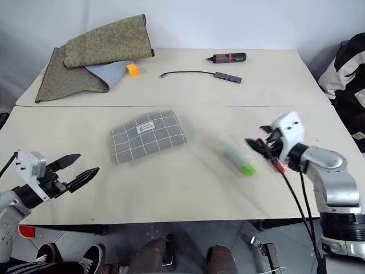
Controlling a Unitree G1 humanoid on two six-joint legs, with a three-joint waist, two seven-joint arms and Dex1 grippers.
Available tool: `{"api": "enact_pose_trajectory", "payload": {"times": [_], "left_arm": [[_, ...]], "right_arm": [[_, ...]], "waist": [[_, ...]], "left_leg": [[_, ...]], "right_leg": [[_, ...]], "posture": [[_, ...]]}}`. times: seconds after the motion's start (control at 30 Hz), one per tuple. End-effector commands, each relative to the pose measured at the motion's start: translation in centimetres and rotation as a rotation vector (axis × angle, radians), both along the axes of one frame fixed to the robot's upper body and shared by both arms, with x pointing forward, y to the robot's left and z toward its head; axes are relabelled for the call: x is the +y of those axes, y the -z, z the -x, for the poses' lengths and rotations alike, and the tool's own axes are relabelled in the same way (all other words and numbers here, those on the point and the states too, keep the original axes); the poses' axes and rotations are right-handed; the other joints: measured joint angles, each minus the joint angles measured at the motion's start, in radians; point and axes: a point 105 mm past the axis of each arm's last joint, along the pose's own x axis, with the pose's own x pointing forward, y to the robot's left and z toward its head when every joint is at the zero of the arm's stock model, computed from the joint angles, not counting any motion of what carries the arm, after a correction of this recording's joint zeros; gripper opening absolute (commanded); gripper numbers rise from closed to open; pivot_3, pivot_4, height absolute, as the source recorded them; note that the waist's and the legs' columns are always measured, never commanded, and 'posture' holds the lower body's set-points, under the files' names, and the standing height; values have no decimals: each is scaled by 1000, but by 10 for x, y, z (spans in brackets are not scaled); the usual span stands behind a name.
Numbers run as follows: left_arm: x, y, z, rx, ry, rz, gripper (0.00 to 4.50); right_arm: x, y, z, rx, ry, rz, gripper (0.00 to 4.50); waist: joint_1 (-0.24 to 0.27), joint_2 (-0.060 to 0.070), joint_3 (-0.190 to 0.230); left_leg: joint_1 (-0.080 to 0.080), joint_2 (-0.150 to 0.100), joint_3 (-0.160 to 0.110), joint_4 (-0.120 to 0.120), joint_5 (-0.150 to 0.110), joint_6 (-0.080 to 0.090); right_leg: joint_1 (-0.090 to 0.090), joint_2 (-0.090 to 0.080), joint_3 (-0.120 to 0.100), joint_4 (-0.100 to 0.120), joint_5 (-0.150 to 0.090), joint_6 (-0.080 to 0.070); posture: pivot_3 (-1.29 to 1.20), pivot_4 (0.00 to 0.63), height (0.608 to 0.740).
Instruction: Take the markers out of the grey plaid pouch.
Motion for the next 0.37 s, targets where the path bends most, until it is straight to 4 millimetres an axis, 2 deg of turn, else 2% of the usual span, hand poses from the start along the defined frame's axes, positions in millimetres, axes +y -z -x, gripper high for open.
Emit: {"api": "enact_pose_trajectory", "payload": {"times": [0.03, 0.13, 0.3, 0.37], "left_arm": [[3, -11, 5, -80, -22, -51, 4441], [7, -10, 1, -107, -55, -71, 4441], [6, -12, -3, -125, -50, -74, 4441], [6, -12, -3, -129, -45, -84, 4441]], "right_arm": [[-32, -2, -2, -80, 131, 27, 3434], [-38, -7, -7, -129, 193, -70, 3434], [-74, -1, -13, -180, 416, -66, 3434], [-80, 2, -14, -184, 460, -78, 3434]], "waist": [[0, 0, 0], [-2, 0, 0], [-4, 0, 0], [-2, 0, 0]], "left_leg": [[0, 0, 0, 0, 0, 0], [0, 1, 1, 0, 0, 0], [1, 1, 3, 0, 2, 4], [0, 1, 3, 0, 2, 4]], "right_leg": [[0, 0, 0, 0, 0, 0], [-1, 0, 1, 0, 0, 0], [-1, 1, 0, 1, 0, 0], [-2, 1, 1, 1, 0, 0]], "posture": [[0, 150, 740], [0, 150, 740], [0, 150, 740], [0, 150, 740]]}}
